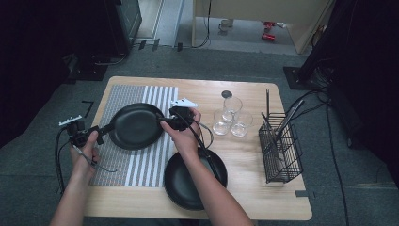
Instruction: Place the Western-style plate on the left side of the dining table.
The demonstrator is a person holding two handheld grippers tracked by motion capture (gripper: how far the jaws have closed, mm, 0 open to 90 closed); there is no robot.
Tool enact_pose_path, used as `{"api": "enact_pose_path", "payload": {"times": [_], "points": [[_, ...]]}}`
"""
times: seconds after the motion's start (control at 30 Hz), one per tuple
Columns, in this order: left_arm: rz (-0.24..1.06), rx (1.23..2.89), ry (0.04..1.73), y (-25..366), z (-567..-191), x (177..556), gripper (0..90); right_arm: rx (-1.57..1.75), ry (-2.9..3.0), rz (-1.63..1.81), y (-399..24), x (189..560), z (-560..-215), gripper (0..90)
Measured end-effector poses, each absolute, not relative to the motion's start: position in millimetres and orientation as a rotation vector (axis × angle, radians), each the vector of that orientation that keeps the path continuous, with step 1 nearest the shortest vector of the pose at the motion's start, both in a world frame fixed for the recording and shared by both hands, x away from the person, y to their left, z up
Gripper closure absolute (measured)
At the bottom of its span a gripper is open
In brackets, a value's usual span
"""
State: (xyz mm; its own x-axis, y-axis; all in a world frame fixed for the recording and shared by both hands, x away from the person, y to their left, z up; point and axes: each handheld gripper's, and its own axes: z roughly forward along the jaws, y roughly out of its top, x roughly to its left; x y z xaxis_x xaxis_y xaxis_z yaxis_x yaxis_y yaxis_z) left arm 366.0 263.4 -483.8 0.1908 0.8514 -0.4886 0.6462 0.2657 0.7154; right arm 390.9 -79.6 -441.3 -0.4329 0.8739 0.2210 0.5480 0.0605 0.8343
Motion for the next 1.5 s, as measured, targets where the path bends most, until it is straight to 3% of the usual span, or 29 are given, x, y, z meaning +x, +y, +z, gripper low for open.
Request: {"api": "enact_pose_path", "payload": {"times": [0.13, 0.6, 1.5], "points": [[0.254, 1.468, 1.495, 256.8, -477.4, 359.0, 10.8, 1.374, 2.069, 1.308, -81.7, 379.9, -438.3, 0.0], [0.288, 1.649, 1.437, 211.7, -473.1, 342.5, 10.8, 1.365, 2.105, 1.326, -111.1, 341.1, -437.0, 0.0], [0.314, 1.713, 1.375, 181.5, -475.3, 312.3, 10.8, 1.326, 2.120, 1.287, -147.7, 292.6, -451.7, 0.0]]}}
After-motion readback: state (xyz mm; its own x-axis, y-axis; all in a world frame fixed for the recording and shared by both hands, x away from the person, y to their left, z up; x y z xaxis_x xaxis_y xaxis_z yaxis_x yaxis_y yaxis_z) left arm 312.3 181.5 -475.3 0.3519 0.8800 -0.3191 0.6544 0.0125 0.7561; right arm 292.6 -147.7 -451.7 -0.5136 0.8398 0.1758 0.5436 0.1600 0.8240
